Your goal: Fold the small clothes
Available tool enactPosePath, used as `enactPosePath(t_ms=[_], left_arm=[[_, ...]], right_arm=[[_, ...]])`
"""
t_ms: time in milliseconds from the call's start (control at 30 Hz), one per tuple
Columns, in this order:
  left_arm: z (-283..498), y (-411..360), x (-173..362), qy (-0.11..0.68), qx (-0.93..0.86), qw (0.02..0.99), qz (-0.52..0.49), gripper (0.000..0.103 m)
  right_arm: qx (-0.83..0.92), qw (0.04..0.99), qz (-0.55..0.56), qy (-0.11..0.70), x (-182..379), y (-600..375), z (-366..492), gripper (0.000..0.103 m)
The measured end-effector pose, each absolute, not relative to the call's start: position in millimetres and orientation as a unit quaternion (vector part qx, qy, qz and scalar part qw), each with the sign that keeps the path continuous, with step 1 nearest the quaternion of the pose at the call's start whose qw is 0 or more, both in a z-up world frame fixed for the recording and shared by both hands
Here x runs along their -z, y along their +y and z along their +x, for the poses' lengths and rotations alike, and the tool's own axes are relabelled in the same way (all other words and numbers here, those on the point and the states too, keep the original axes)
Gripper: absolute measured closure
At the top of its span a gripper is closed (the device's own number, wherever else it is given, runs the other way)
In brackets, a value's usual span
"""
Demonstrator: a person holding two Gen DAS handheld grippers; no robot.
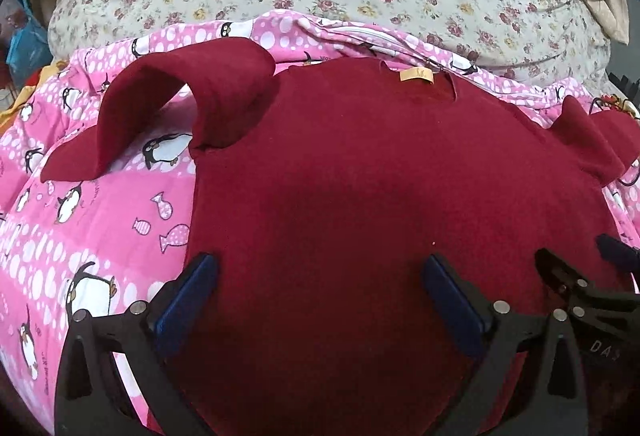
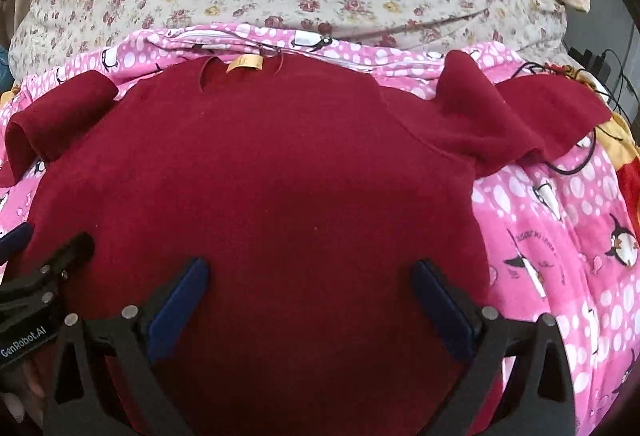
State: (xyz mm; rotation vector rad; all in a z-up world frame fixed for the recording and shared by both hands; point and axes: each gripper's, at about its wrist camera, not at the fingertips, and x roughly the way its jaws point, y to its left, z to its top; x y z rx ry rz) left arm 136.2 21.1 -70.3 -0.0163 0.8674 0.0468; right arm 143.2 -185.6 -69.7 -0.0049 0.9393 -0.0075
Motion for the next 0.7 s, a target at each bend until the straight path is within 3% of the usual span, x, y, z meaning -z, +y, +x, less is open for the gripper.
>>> enactPosePath(t_ms=[467, 700], left_arm=[[134.4, 23.7, 69.9, 0.414, -0.008, 0.910, -0.019, 0.019], [122.1, 87.0, 40.2, 0.436, 0.185, 0.851, -0.225, 0.019]], right_arm=[[0.003, 0.896, 0.000, 0.443, 69.6, -186.1, 139.9, 0.000], [0.008, 0.897, -0.006, 0.443, 69.2, -184.1, 139.9, 0.000]])
